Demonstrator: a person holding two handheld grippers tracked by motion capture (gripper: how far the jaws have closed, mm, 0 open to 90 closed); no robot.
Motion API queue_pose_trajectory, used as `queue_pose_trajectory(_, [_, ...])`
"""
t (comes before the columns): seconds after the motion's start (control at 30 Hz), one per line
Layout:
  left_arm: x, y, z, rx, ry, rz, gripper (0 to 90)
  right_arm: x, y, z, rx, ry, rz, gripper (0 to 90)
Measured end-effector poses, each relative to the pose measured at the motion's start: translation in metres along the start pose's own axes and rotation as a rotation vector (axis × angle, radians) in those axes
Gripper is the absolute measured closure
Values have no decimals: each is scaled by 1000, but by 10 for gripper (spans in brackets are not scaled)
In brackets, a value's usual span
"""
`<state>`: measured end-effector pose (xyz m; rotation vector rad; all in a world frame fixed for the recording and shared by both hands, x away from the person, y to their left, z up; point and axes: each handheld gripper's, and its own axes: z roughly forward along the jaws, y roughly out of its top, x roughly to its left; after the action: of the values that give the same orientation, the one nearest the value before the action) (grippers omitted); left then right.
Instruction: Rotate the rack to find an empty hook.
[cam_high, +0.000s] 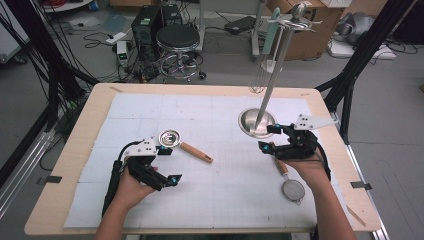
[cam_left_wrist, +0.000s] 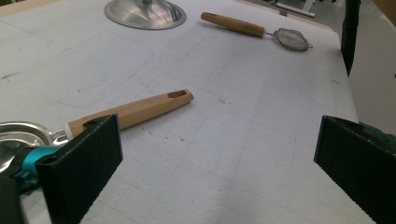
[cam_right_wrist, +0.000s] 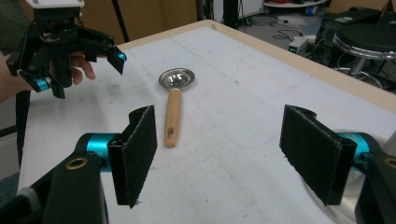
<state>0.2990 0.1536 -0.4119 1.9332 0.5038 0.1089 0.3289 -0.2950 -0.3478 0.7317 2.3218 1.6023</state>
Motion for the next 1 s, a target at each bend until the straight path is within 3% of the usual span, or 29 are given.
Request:
queue_pose_trajectory(0.27, [-1, 1, 1, -4, -1, 4, 16, 8, -31, 6, 28, -11, 30, 260])
queue_pose_trajectory(0.47, [-1, 1, 1, -1, 0, 3, 16, 12, -40, 11, 57, -21, 47, 256])
queue_pose_trajectory(0.63, [-2, 1, 1, 0, 3, 3, 16, 15, -47, 16, 110, -65, 72, 256])
queue_pose_trajectory(0.77, [-1, 1, 1, -3, 6, 4, 16, 19, -50, 21, 165, -71, 70, 242])
queue_pose_trajectory(1.0, [-2, 1, 1, 0, 6, 3, 16, 22, -52, 20, 160, -70, 71, 238])
